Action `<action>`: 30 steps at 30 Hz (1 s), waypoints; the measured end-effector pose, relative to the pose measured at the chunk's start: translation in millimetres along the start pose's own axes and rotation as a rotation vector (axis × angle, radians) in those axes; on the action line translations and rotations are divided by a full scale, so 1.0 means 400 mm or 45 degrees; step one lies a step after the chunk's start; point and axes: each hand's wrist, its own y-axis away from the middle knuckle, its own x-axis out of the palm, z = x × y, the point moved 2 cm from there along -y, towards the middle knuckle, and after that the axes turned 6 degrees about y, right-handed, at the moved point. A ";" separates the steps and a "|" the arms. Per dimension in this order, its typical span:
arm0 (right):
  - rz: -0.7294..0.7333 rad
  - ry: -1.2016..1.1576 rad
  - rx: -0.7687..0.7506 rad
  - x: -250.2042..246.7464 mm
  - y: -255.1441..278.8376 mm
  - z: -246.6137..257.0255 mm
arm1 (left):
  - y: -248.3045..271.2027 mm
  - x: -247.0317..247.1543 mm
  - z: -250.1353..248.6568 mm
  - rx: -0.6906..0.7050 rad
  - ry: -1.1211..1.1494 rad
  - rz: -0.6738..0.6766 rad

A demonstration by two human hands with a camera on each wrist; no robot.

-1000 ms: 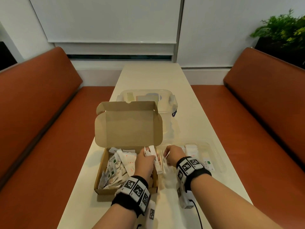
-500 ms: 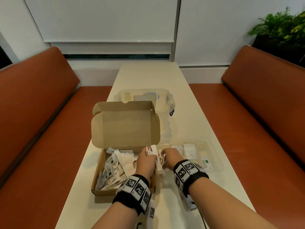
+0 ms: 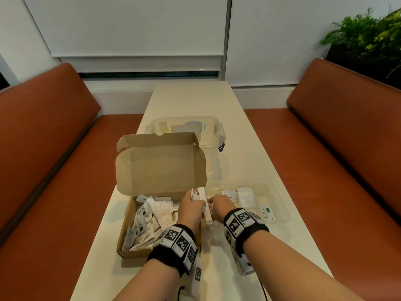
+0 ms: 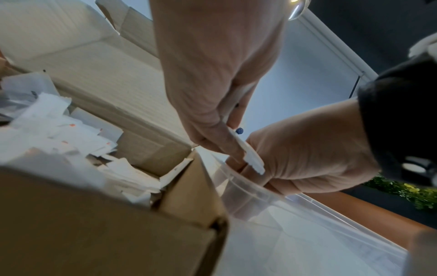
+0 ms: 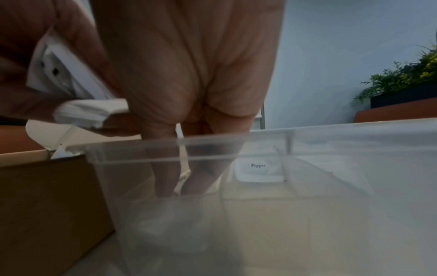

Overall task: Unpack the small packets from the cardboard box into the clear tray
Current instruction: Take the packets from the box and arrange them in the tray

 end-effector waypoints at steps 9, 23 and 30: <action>0.004 0.034 -0.010 0.001 0.000 -0.003 | -0.002 -0.011 0.001 -0.001 0.006 0.022; -0.321 -0.887 -0.082 -0.088 0.064 0.013 | 0.024 -0.020 -0.025 0.075 -0.002 -0.033; -0.203 -1.095 -0.001 -0.071 0.081 -0.003 | 0.041 -0.032 -0.022 0.125 -0.022 0.008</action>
